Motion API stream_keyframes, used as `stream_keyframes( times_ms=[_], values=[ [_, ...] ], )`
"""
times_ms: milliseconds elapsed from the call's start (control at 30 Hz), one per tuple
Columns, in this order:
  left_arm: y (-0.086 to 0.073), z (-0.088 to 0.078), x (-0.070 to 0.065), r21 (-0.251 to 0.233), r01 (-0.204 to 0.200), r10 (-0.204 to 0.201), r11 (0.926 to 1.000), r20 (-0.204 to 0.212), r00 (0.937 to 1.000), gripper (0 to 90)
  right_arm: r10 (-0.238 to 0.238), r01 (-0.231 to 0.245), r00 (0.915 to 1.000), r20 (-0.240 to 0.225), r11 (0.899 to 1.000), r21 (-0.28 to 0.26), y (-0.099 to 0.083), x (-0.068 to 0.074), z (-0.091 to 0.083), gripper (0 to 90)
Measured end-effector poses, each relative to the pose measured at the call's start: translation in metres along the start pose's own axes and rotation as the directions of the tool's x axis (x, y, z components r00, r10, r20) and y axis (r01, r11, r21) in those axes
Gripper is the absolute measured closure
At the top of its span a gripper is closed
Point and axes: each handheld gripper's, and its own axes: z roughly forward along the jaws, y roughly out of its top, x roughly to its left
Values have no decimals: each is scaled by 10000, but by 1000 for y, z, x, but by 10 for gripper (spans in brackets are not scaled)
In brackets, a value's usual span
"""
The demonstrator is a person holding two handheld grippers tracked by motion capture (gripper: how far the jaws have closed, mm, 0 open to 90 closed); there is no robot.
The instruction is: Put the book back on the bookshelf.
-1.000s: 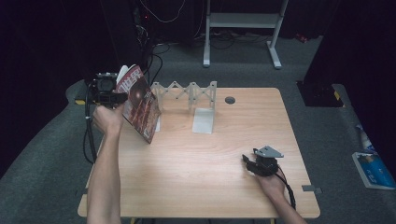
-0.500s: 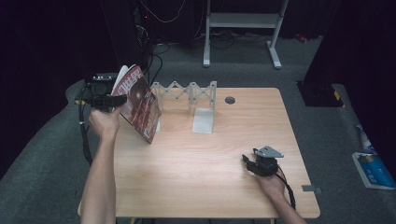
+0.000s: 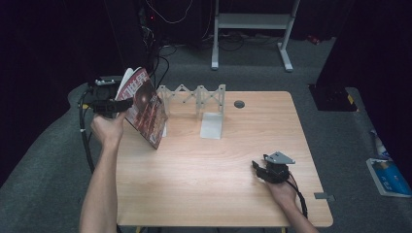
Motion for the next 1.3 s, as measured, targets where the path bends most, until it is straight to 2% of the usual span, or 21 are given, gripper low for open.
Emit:
stream_keyframes(
  times_ms=[167,567,867,1300],
  values=[
    [-3,-2,1,-63,112,-111,9999,141,9998,477,-10,10,10000,-1,10000,-2,0,0,0,429],
    [-9,-14,0,-309,-62,74,9995,366,9993,472,-15,15,10000,7,10000,-6,0,0,0,428],
    [-15,-22,5,-548,227,-184,9982,778,9968,468,-20,20,10000,2,10000,-7,0,0,0,428],
    [-21,-32,8,-791,410,-323,9960,1083,9936,465,-6,6,10000,2,10000,-3,0,0,0,427]
  ],
)
